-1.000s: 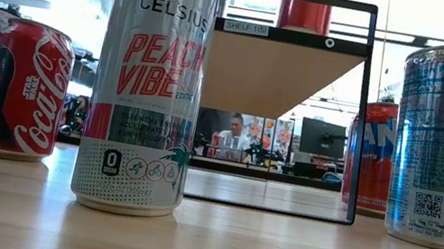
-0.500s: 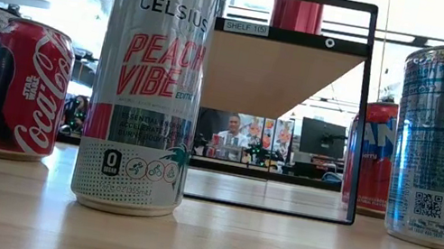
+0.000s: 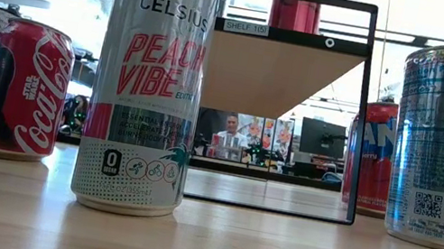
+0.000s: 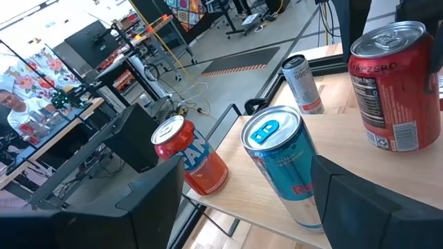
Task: Place canned beverage on shelf
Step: Put the red and black soda can on the right shelf
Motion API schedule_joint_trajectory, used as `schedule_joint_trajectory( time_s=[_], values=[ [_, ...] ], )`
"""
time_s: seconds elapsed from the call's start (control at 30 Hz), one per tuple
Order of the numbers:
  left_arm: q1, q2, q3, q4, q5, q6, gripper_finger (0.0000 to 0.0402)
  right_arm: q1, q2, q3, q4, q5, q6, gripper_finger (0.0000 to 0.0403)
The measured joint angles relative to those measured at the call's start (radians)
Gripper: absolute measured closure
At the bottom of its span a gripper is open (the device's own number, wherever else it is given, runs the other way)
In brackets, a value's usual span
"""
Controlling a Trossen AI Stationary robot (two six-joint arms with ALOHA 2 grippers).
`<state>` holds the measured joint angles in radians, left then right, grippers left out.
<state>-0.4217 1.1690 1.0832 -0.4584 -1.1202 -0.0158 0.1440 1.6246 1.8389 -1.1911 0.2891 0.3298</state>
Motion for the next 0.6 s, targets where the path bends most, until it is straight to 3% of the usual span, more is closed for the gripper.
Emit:
schedule_joint_trajectory(
  time_s=[0.6],
  values=[
    [0.000,0.000,0.000,-0.003,0.005,-0.002,0.0122,0.000,0.022,0.001,0.025,-0.002,-0.031,0.0080]
  ],
)
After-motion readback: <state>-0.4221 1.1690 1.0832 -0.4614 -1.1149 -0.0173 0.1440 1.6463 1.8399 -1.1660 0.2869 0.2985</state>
